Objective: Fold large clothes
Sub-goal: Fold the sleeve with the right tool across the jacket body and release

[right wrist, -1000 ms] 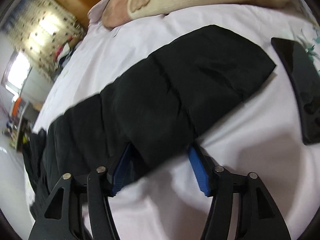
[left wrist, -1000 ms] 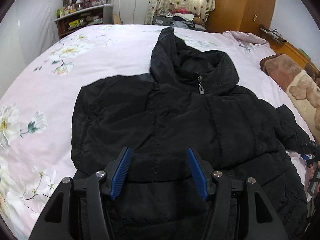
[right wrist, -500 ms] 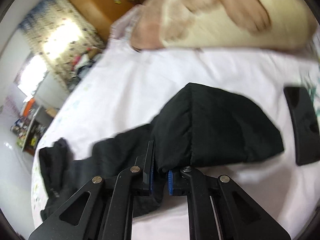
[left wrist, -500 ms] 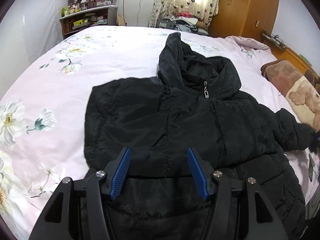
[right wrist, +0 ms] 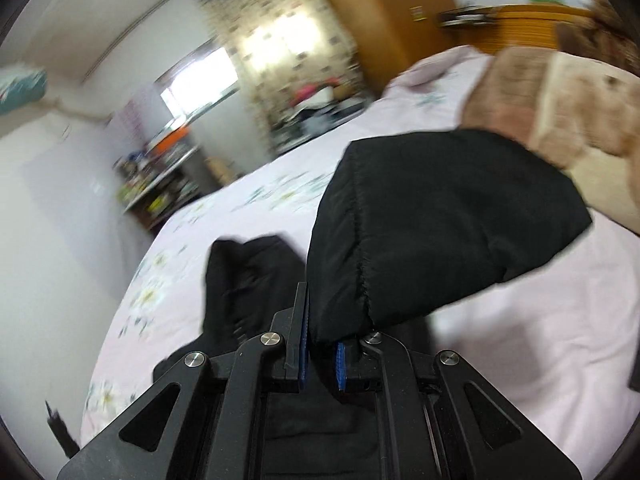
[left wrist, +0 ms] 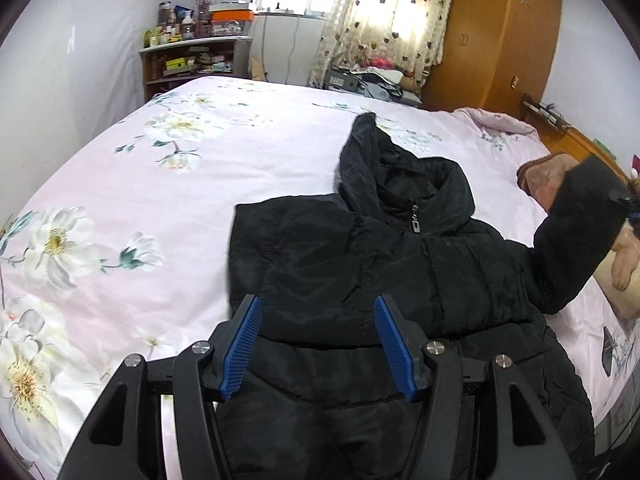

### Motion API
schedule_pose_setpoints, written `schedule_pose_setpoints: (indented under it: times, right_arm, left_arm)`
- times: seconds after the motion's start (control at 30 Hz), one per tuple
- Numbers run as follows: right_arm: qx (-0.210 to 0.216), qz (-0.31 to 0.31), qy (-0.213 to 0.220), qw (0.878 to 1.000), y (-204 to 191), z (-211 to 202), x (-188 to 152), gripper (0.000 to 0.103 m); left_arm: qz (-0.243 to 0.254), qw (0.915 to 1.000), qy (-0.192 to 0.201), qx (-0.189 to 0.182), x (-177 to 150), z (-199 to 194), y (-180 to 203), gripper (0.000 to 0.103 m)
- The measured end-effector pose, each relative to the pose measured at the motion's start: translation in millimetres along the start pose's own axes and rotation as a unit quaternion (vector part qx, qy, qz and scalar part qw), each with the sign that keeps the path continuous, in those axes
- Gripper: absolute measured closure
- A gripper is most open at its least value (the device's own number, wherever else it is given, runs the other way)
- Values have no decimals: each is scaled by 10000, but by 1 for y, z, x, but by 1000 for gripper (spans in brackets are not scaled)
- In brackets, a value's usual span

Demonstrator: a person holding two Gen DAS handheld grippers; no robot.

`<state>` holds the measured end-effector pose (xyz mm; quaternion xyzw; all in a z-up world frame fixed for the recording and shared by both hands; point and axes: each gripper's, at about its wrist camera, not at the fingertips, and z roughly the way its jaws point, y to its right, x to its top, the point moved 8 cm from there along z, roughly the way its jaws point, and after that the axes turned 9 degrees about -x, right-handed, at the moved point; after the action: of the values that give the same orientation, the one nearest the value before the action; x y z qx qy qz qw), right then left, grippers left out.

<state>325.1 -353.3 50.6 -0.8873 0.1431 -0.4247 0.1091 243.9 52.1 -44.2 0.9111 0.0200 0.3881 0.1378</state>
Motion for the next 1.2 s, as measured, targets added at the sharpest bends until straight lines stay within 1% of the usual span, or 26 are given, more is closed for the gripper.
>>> schedule_pose_setpoints:
  times: [0.07,0.17,0.27,0.33,0.43,0.5,0.53,0.57,0.63,0.7,0.77,0.8,0.83,0.93,1.0,1.03,1.1,1.13,1.17,1.2]
  right_arm:
    - [169,-260,-236,9992,-36,20,-18,93]
    - [273,-533,-597,9964,-68,56,-46,93]
    - [228,-823,-999,9913,-92,95,-82,93]
    - [219,-960,-1237,9874,-101,113,-106,93]
    - [228,-1157,-1517,9814,-112,129,-143,89]
    - [277,-1303,-1698,9764,-117,136,-162,83]
    - [336,-1364,-1762,9743,-119,138,-169,73]
    - [419,-1424,-1804,9723,-122,138,-175,61]
    - [565,-1500,-1822,9701,-129,135,-179,50]
    - [681,-1593,-1793,9684,-131,126,-181,49]
    - [918,-1691,-1772,9652,-135,114,-181,49]
    - [999,-1706,-1761,9643,-133,109,-181,49]
    - [1097,-1714,-1717,9639,-131,102,-179,49]
    - [1112,-1608,-1482,9694,-114,91,-164,49]
    - [887,-1450,-1270,9772,-90,89,-150,49]
    - [720,-1377,-1214,9804,-77,90,-144,49]
    - [330,-1180,-1154,9857,-44,100,-132,49]
    - [137,-1110,-1143,9871,-31,104,-129,49]
    - [-87,-1044,-1124,9881,-15,110,-126,49]
    - [-214,-994,-1092,9888,-3,112,-124,49]
  left_arm:
    - [-76,10000,10,19,-1,-3,-9,42]
    - [-156,9998,1,92,-4,-5,-24,42]
    - [-288,9994,-19,163,-9,-5,-39,42]
    - [-350,9992,-45,202,-13,-4,-47,42]
    - [-416,9988,-94,235,-17,-1,-55,42]
    - [-455,9986,-121,226,-19,2,-58,42]
    - [-461,9986,-127,217,-18,4,-58,42]
    - [-459,9987,-123,207,-19,4,-57,42]
    - [-450,9988,-104,163,-15,5,-54,42]
    - [-424,9990,-73,87,-9,7,-47,42]
    - [-369,9993,-30,-1,-2,10,-39,42]
    - [-340,9994,-20,-68,2,13,-33,41]
    - [-320,9994,-20,-134,6,16,-28,38]
    - [-165,9992,-87,-364,19,36,-5,36]
    - [-49,9982,-187,-570,24,56,13,33]
    - [-26,9979,-291,-583,26,70,20,33]
    - [33,9963,-461,-724,27,95,36,33]
    - [77,9959,-551,-718,27,111,42,33]
    - [105,9955,-633,-702,26,123,47,35]
    - [137,9948,-710,-717,23,134,51,41]
